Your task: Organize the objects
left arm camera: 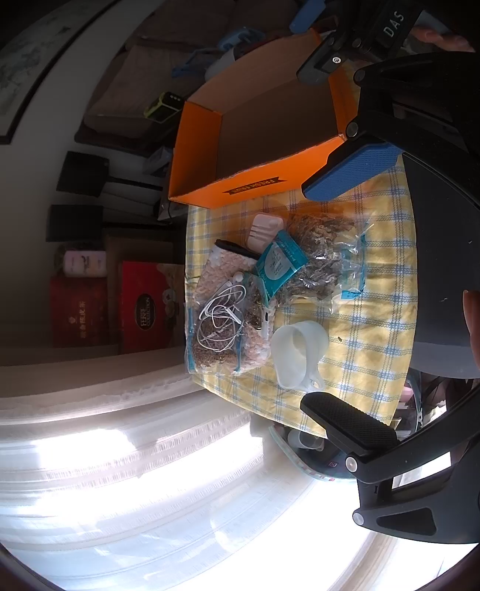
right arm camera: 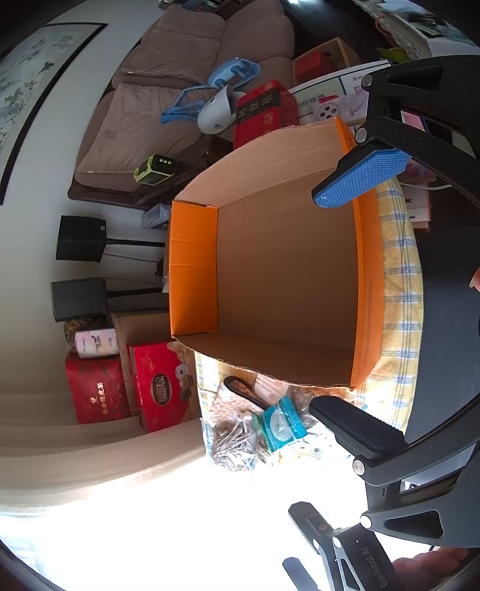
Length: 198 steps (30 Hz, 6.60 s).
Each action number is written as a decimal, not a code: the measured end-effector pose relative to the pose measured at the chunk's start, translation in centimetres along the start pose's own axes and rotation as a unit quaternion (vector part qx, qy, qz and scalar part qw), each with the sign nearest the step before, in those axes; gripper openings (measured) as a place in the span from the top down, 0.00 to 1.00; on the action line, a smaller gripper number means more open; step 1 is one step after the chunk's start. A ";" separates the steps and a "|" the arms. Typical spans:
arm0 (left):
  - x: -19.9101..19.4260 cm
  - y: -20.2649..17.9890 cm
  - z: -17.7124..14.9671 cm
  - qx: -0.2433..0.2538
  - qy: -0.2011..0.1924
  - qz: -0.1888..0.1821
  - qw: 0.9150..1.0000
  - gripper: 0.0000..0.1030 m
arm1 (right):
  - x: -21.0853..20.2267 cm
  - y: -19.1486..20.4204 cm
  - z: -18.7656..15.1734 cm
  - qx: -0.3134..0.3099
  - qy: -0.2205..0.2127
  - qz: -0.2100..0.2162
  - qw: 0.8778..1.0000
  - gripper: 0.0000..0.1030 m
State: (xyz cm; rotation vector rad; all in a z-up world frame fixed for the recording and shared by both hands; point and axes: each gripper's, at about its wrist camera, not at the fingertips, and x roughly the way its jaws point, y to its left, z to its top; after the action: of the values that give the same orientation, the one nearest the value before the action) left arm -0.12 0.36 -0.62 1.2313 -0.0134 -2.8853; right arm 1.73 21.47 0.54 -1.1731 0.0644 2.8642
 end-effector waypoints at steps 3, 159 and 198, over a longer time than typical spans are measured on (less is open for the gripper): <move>-0.3 0.1 -0.1 0.000 0.000 0.001 1.000 0.00 | 0.0 0.0 0.0 0.000 0.000 0.001 1.000 0.00; 21.4 3.0 9.8 0.009 0.165 -0.018 0.986 0.71 | 11.2 -14.0 -0.3 -0.063 0.105 -0.022 0.992 0.94; 6.1 -15.6 8.1 0.163 0.092 -0.224 0.956 0.96 | 11.1 -13.9 -0.5 -0.050 0.105 -0.026 0.993 0.94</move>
State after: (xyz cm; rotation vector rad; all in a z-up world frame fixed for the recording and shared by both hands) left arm -10.20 15.93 0.48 1.7637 -0.2539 -3.2232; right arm -5.04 35.65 -7.87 -1.4669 -0.1029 2.7177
